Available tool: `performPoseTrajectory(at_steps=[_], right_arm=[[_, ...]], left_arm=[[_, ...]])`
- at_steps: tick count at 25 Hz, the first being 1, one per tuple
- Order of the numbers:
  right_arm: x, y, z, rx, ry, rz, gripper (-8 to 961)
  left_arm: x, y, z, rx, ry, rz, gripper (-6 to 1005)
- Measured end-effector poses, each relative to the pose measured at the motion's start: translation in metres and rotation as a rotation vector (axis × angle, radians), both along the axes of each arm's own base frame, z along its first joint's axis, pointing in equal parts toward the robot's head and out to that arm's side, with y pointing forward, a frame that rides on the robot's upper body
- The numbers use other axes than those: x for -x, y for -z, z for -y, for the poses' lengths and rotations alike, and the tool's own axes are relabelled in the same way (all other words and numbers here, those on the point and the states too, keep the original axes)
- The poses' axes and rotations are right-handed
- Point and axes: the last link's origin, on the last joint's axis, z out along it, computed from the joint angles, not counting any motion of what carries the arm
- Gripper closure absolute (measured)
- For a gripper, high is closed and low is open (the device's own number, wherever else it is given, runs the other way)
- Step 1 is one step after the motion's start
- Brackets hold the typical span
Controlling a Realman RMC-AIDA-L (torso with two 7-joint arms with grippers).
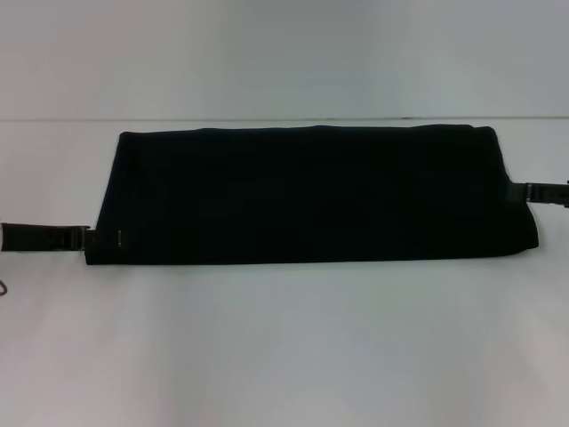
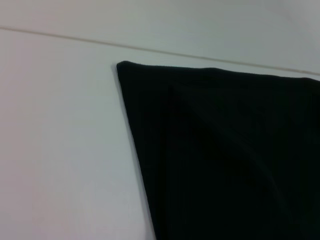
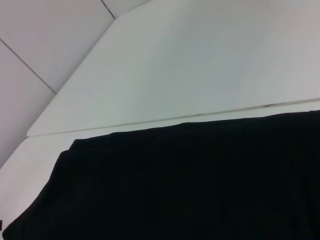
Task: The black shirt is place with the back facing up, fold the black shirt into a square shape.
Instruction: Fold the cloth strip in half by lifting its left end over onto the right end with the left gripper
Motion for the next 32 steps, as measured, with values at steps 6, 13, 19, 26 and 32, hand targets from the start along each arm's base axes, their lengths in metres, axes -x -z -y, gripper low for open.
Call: performPoseTrajectory(at_steps=[6, 13, 19, 26, 32], right_arm=[[0.002, 0.001, -0.001, -0.002, -0.002, -0.001, 248], [0.003, 0.001, -0.006, -0.017, -0.001, 0.011, 248], [0.003, -0.001, -0.008, -0.032, 0.002, 0.013, 253], [0.003, -0.001, -0.009, -0.035, 0.001, 0.013, 253], [0.003, -0.001, -0.008, -0.027, 0.001, 0.019, 252]], left_arm=[[0.003, 0.005, -0.002, 0.000, -0.012, -0.014, 52], [-0.002, 0.013, -0.003, 0.025, 0.005, -0.016, 56], [-0.003, 0.015, -0.003, 0.035, 0.011, -0.022, 59], [-0.003, 0.016, -0.003, 0.054, 0.026, -0.032, 136], [-0.004, 0.017, -0.002, 0.065, 0.034, -0.035, 485]])
